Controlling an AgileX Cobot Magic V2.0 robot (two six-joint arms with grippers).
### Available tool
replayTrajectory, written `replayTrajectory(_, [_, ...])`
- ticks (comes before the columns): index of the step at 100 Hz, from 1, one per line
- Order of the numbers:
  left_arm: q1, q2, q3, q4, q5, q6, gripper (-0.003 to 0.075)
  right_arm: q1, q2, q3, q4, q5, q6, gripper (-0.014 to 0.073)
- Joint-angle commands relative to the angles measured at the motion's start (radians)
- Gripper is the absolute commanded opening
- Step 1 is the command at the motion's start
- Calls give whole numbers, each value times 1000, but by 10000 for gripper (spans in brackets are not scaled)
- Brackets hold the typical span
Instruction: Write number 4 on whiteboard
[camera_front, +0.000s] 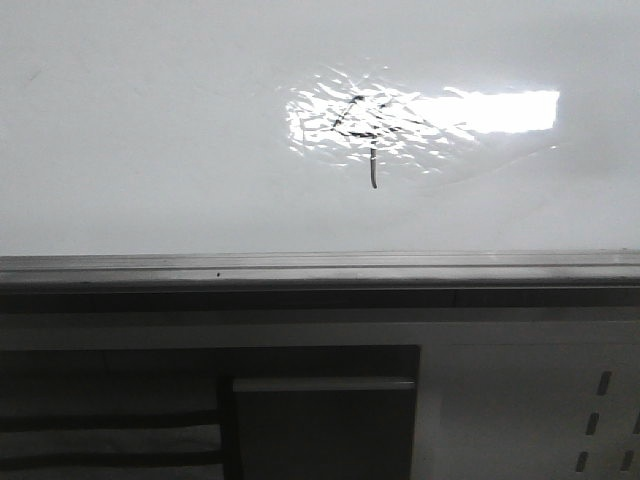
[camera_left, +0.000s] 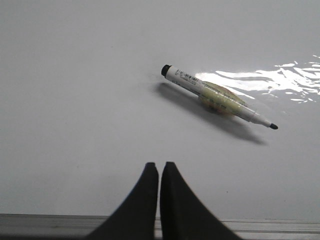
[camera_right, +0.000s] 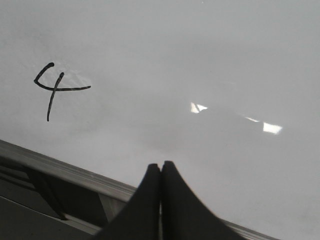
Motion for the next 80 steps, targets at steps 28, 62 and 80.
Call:
replayTrajectory(28, [2, -27, 26, -12, -70, 1, -20, -6, -1, -26, 10, -63, -4, -71])
replayTrajectory(62, [2, -27, 26, -12, -70, 1, -20, -49, -129, 52, -2, -161, -61, -71])
replayTrajectory(80, [2, -27, 26, -12, -70, 1, -20, -107, -355, 277, 14, -468, -59, -71])
